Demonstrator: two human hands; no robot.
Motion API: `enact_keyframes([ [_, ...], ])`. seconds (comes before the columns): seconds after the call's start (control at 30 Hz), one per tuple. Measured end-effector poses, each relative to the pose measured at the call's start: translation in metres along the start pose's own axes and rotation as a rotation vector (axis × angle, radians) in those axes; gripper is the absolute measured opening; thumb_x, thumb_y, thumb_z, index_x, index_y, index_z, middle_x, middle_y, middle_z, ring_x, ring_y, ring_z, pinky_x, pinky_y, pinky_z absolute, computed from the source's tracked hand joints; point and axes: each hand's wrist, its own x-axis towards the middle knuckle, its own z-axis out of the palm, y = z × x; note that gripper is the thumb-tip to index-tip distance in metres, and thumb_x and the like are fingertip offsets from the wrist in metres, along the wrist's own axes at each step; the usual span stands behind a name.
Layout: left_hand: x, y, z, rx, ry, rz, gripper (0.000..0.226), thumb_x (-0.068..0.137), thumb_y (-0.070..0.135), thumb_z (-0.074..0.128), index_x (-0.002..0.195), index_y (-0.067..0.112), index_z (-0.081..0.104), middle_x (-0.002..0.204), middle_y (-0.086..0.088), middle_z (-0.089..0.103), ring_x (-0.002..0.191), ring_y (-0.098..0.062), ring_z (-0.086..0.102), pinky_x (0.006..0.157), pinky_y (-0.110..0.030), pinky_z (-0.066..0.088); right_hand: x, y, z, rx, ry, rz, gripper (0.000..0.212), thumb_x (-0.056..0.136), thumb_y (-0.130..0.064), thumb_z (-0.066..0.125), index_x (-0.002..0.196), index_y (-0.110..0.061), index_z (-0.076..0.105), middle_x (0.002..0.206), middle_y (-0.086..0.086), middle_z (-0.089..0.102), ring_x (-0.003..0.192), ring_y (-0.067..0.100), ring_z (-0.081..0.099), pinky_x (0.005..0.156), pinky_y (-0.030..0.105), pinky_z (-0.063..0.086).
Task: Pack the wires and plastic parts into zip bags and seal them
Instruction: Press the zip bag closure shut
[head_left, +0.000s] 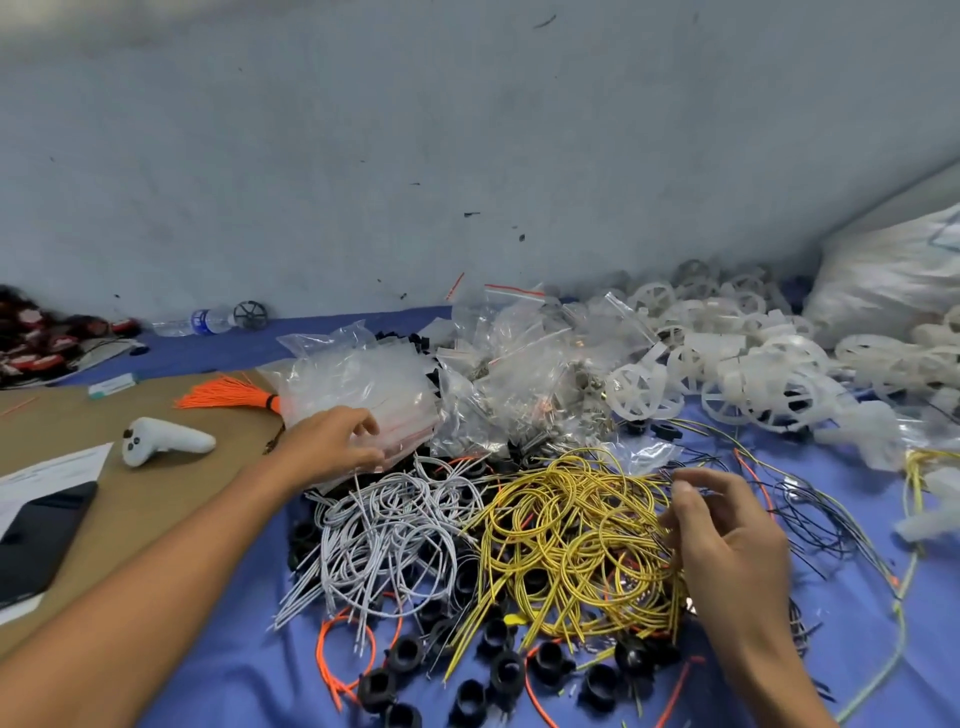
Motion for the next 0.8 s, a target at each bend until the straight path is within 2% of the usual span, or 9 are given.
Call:
enact_keyframes([
  [0.07, -0.001, 0.002, 0.002, 0.016, 0.096, -0.003, 0.022, 0.097, 0.046, 0.056, 0.104, 0.029, 0.068, 0.102, 0.011, 0.069, 0.091, -0.011, 0.065, 0.084, -0.038, 0.057, 0.001, -0.001, -0.002, 0.019, 0.009, 0.011, 0.014, 0.095, -0.023, 0.059, 0.091, -0.035, 0.064, 0.073, -0.001, 0.069, 0.060, 0.017, 0.063, 0.056, 0.049, 0.055],
  [0.13, -0.003, 0.005, -0.003, -0.031, 0.143, -0.030, 0.025, 0.101, 0.039, 0.052, 0.096, 0.026, 0.072, 0.096, 0.007, 0.072, 0.087, -0.016, 0.065, 0.082, -0.037, 0.055, 0.001, -0.002, -0.002, 0.031, 0.018, 0.025, 0.015, 0.095, -0.022, 0.059, 0.090, -0.035, 0.064, 0.073, -0.002, 0.069, 0.060, 0.015, 0.062, 0.056, 0.051, 0.054],
  [0.27, -0.012, 0.019, -0.019, -0.077, 0.163, -0.061, 0.015, 0.095, 0.028, 0.061, 0.093, 0.019, 0.073, 0.092, 0.005, 0.072, 0.084, -0.015, 0.065, 0.081, -0.039, 0.056, 0.002, -0.002, -0.002, 0.022, 0.012, 0.021, 0.013, 0.095, -0.025, 0.059, 0.092, -0.036, 0.064, 0.073, -0.003, 0.069, 0.060, 0.015, 0.063, 0.057, 0.046, 0.056],
  [0.33, -0.024, 0.032, -0.027, -0.107, 0.146, -0.049, 0.003, 0.090, 0.023, 0.066, 0.091, 0.021, 0.068, 0.088, 0.007, 0.069, 0.083, -0.013, 0.064, 0.081, -0.039, 0.057, 0.001, -0.003, -0.002, 0.022, -0.006, 0.011, 0.012, 0.096, -0.026, 0.059, 0.093, -0.037, 0.065, 0.074, -0.003, 0.070, 0.062, 0.014, 0.064, 0.057, 0.044, 0.056],
  [0.47, -0.065, 0.071, -0.024, -0.392, 0.003, -0.023, 0.010, 0.088, 0.023, 0.072, 0.090, 0.018, 0.064, 0.084, 0.002, 0.070, 0.072, -0.007, 0.066, 0.069, -0.022, 0.058, -0.001, -0.010, -0.002, 0.064, -0.095, 0.030, 0.013, 0.095, -0.023, 0.062, 0.092, -0.034, 0.068, 0.073, 0.001, 0.069, 0.060, 0.016, 0.062, 0.052, 0.039, 0.051],
  [0.53, -0.091, 0.096, -0.016, -0.560, -0.061, 0.017, 0.009, 0.091, 0.025, 0.068, 0.097, 0.020, 0.064, 0.083, 0.000, 0.071, 0.063, -0.002, 0.064, 0.062, -0.023, 0.057, -0.003, -0.020, -0.003, 0.302, -0.304, 0.123, 0.010, 0.092, -0.020, 0.066, 0.096, -0.027, 0.073, 0.077, 0.008, 0.066, 0.058, 0.016, 0.057, 0.047, 0.031, 0.048],
  [0.6, -0.109, 0.122, -0.007, -0.625, -0.129, 0.077, 0.014, 0.094, 0.022, 0.061, 0.107, 0.027, 0.065, 0.078, 0.005, 0.070, 0.055, 0.000, 0.059, 0.054, -0.020, 0.052, -0.008, -0.031, -0.003, 0.545, -0.626, 0.275, 0.023, 0.087, -0.026, 0.069, 0.109, -0.018, 0.073, 0.086, 0.011, 0.064, 0.061, 0.015, 0.055, 0.045, 0.027, 0.046],
  [0.67, -0.121, 0.149, 0.000, -0.604, -0.183, 0.134, 0.023, 0.094, 0.016, 0.056, 0.109, 0.031, 0.065, 0.071, 0.008, 0.068, 0.054, -0.006, 0.056, 0.052, -0.028, 0.050, -0.018, -0.039, 0.000, 0.588, -0.888, 0.341, 0.032, 0.089, -0.027, 0.070, 0.119, -0.015, 0.070, 0.088, 0.008, 0.064, 0.064, 0.013, 0.054, 0.045, 0.026, 0.047],
  [0.8, -0.135, 0.181, 0.007, -0.544, -0.240, 0.184, 0.027, 0.087, 0.014, 0.061, 0.109, 0.029, 0.062, 0.091, -0.001, 0.073, 0.080, -0.023, 0.068, 0.073, -0.038, 0.055, -0.034, -0.045, 0.011, 0.526, -1.113, 0.396, 0.041, 0.092, -0.024, 0.067, 0.131, -0.017, 0.060, 0.095, 0.011, 0.063, 0.071, 0.018, 0.057, 0.051, 0.029, 0.054],
])
